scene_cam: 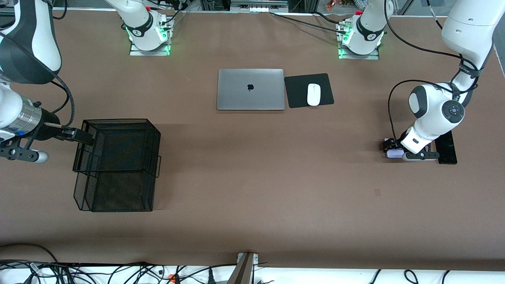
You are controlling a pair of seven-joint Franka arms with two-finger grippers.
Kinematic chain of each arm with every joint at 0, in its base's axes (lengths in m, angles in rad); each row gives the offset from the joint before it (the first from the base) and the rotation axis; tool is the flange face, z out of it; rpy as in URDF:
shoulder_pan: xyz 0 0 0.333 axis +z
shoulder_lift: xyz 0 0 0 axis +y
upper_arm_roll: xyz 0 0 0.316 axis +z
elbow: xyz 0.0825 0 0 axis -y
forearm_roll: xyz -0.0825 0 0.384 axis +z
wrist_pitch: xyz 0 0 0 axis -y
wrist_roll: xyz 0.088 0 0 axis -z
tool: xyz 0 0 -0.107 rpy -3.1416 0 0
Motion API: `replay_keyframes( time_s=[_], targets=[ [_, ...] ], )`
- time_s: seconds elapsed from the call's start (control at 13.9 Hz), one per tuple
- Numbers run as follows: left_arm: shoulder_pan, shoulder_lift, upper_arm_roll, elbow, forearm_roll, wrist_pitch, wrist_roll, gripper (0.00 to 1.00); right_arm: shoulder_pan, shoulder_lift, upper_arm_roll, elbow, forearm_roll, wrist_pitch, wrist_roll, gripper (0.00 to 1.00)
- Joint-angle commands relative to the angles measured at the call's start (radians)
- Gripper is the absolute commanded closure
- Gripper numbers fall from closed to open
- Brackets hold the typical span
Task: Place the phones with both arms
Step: 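Lift the white phone off the table with the left gripper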
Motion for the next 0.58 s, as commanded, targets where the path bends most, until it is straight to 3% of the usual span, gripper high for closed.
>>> replay_keyframes(
  time_s=[0.0,0.07,0.29,0.51],
  targets=[
    [0.006,0.005,-0.003,-0.011,0.014,0.022,-0.038,0.0,-0.001,-0.011,0.003,-0.007,0.001,0.002,0.001,0.0],
    [0.004,0.009,-0.003,-0.01,0.014,0.022,-0.049,0.11,-0.001,-0.011,0.003,-0.007,0.001,0.002,0.001,0.0],
    [0.003,0.014,-0.003,-0.006,0.014,0.022,-0.07,0.66,-0.001,-0.011,0.003,-0.007,0.001,0.002,0.001,0.0],
    [-0.01,0.014,-0.005,0.01,0.014,0.015,-0.116,1.0,-0.001,-0.011,0.003,-0.007,0.001,0.002,0.001,0.0]
  ],
)
